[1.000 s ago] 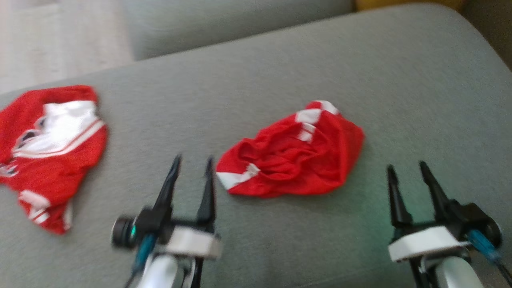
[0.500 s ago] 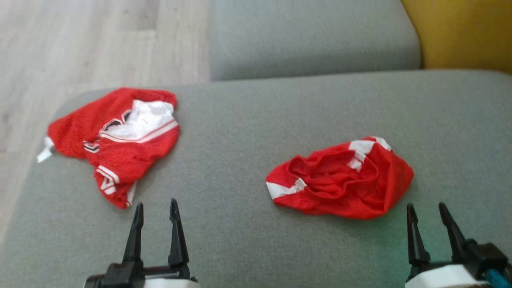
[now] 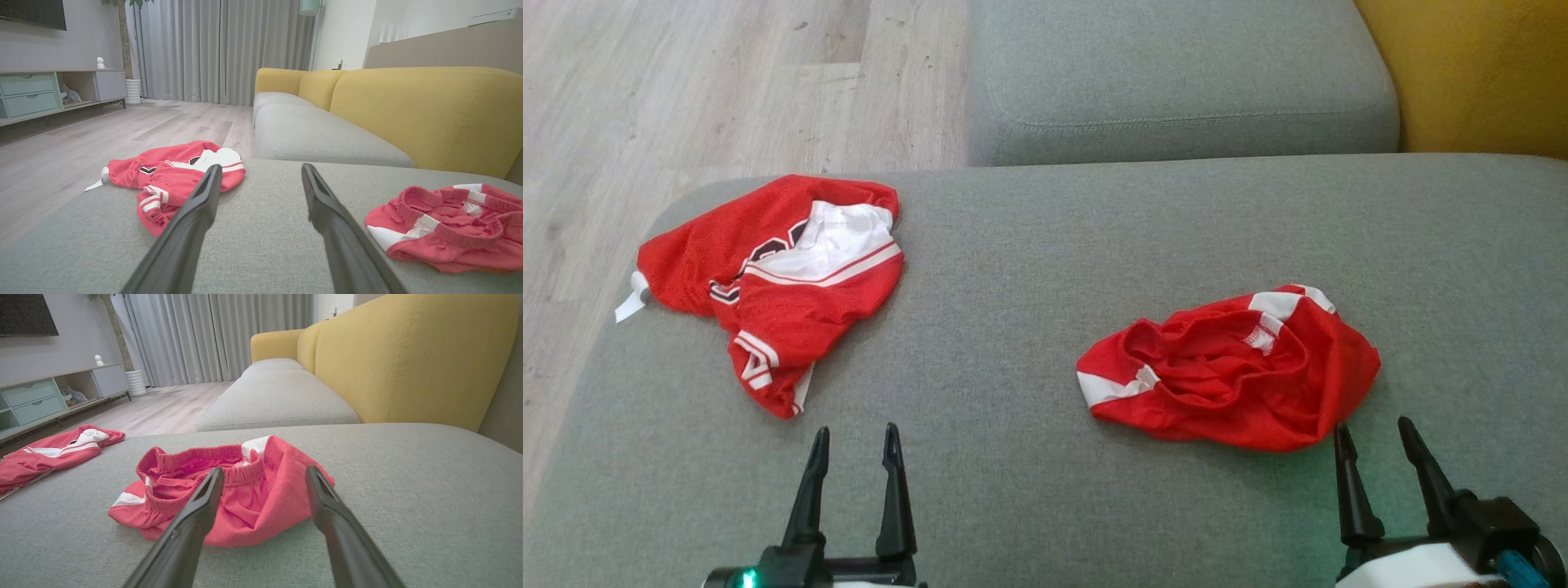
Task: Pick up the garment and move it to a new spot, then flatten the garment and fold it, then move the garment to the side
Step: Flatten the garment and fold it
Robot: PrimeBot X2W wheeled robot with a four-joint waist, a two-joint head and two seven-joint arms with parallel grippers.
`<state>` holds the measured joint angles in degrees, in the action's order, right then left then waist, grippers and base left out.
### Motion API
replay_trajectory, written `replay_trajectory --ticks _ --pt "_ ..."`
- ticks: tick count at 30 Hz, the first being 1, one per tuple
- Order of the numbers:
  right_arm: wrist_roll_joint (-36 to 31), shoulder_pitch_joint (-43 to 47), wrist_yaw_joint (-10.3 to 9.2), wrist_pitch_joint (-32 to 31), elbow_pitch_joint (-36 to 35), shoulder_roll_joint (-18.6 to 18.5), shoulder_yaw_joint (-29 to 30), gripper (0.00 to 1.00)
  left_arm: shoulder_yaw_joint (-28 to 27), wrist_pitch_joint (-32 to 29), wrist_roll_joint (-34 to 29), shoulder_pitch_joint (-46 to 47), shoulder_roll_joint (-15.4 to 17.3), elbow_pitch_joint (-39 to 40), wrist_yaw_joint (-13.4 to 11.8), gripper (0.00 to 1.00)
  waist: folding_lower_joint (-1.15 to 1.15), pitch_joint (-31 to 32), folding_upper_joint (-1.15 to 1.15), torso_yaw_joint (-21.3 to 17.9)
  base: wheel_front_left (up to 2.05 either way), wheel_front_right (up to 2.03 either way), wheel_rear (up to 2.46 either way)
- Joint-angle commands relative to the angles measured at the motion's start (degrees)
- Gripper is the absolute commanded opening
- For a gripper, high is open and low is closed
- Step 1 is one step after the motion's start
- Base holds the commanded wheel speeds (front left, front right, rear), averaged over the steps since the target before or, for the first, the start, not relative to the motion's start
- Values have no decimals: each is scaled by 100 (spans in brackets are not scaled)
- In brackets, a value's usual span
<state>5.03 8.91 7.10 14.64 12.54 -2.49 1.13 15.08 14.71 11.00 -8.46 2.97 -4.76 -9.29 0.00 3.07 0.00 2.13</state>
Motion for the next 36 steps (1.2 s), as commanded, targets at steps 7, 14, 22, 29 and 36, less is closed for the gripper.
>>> replay_trajectory --ticks 7,14,22,29,36 --pt "-73 -214 39 36 -165 -39 -160 100 -49 29 -122 156 -9 1 50 100 0 -5 0 -12 0 0 0" --pt "-119 -221 39 36 -209 -39 -164 100 224 29 -89 261 -9 -291 173 100 0 -69 0 -46 0 0 0" --pt "-318 -434 39 36 -220 -39 -335 100 1214 29 200 1043 -9 -698 269 100 0 -459 0 -725 0 0 0" --pt "-184 -777 39 36 -245 -39 -465 100 2027 29 -121 2462 -9 -1546 113 100 0 -1023 0 -1684 0 0 0" --pt "29 -972 39 36 -236 -39 -439 100 2749 -403 65 3600 -9 -2671 222 100 0 -1485 0 -2284 0 0 0"
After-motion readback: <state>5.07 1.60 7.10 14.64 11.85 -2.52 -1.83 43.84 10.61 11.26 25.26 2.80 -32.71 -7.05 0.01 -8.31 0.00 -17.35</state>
